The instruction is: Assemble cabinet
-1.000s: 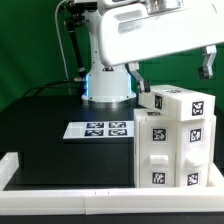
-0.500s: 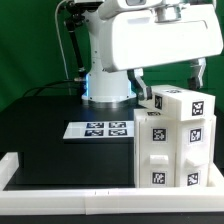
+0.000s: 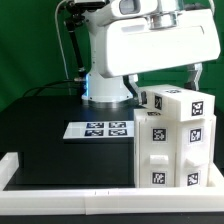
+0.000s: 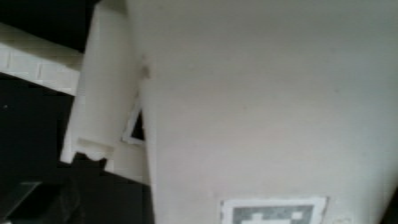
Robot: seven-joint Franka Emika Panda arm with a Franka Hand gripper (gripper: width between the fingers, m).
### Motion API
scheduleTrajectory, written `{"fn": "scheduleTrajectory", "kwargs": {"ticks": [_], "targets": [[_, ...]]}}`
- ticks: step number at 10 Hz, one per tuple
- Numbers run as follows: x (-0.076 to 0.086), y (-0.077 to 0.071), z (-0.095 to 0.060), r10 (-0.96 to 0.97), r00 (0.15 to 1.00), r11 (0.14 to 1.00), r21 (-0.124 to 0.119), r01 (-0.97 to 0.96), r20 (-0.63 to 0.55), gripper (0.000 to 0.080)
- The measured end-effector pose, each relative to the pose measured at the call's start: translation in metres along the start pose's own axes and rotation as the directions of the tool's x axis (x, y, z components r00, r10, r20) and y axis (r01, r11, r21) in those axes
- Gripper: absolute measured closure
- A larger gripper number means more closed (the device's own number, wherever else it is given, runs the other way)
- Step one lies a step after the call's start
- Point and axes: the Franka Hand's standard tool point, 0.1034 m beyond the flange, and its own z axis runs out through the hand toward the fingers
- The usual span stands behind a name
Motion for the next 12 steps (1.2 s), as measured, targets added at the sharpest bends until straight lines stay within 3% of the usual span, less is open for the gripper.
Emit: {"fn": "scheduleTrajectory", "kwargs": {"ticks": [2, 5, 7, 9, 12], "targets": [[0.0000, 0.0016, -0.0004, 0.009, 1.000, 1.000, -0.002, -0.009, -0.001, 0.0247], [-0.0001, 0.0017, -0.0004, 0.061, 0.998, 0.998, -0.001, -0.061, -0.001, 0.0243], [0.0004, 0.0019, -0.0007, 0.229, 0.973, 0.973, -0.002, -0.229, -0.006, 0.0243], [-0.0006, -0.0013, -0.0004, 0.432, 0.900, 0.901, -0.009, -0.433, -0.058, 0.0243], [0.0019, -0.0073, -0.0001, 0.669, 0.733, 0.740, 0.024, -0.672, -0.124, 0.0242]]}}
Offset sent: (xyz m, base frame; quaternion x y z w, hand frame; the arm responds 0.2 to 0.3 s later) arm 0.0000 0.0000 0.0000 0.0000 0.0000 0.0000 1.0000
